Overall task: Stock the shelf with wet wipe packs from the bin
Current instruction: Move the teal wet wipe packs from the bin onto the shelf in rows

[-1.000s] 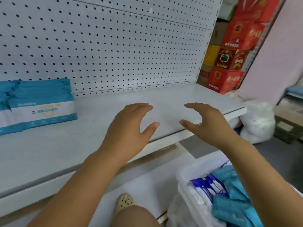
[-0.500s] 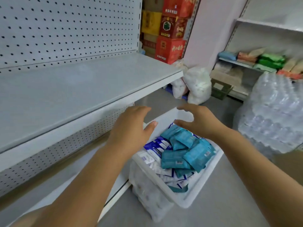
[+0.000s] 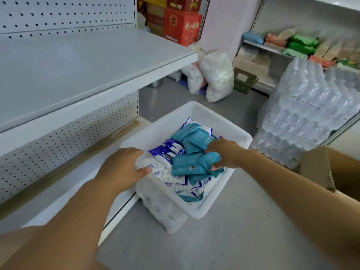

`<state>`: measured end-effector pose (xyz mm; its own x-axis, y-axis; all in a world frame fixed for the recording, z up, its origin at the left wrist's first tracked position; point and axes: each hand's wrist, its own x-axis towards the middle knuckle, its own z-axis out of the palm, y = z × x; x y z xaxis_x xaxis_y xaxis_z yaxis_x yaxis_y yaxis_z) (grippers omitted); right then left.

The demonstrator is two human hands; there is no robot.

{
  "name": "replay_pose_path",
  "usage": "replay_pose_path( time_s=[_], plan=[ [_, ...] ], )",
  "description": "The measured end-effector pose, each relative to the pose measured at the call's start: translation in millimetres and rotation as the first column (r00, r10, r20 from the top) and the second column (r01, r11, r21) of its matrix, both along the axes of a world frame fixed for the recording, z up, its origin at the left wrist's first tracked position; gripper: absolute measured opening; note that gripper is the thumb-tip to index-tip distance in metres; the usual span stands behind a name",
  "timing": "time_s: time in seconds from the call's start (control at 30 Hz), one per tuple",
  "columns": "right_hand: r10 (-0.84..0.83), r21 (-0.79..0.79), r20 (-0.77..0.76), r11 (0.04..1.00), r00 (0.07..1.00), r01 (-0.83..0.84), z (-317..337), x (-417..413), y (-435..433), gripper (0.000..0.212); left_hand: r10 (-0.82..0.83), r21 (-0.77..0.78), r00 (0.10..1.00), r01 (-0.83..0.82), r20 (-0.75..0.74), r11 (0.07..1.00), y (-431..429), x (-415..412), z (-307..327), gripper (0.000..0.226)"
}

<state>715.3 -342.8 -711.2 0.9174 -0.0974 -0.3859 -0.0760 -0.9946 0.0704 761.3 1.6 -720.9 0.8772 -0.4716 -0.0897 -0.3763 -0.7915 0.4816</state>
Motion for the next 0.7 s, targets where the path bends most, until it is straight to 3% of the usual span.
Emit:
replay_pose_path(
  time_s=[0.13, 0.23, 0.33, 0.43, 0.5, 0.7],
  plan=[
    [0.074, -0.147, 0.08, 0.987, 0.994, -0.062, -9.2, -0.1, 0.9, 0.068, -0.043, 0.085, 0.999, 0.044, -0.016, 0.995, -7.7, -0.5, -12.1, 0.065],
    [0.085, -0.161, 0.137, 0.985, 0.987, -0.062, -7.3, 9.8, 3.1, 0.054, -0.038, 0.078, 0.999, 0.04, -0.03, 0.996, -9.4, 1.2, -14.6, 0.065],
    [-0.039, -0.062, 0.179, 0.997, 0.983, 0.051, 12.7, 21.9, 6.6, 0.042, -0.04, 0.086, 0.999, 0.043, -0.034, 0.995, -7.5, 4.7, -14.8, 0.067],
    [-0.232, 0.281, 0.202, 0.944, 0.951, 0.171, 24.2, 30.4, 9.3, 0.036, -0.033, 0.074, 0.998, 0.037, -0.047, 0.997, -7.4, 3.8, -14.8, 0.068],
    [-0.262, 0.411, 0.18, 0.896, 0.948, 0.169, 19.5, 32.8, 22.9, 0.034, 0.003, 0.032, 0.998, -0.002, -0.056, 0.999, -7.7, 1.7, -11.3, 0.07],
    [-0.132, 0.292, 0.02, 0.949, 0.991, 0.121, -24.2, 44.4, 68.3, 0.027, 0.026, 0.008, 0.997, -0.025, -0.077, 1.0, -2.8, -1.1, -10.4, 0.072]
  ],
)
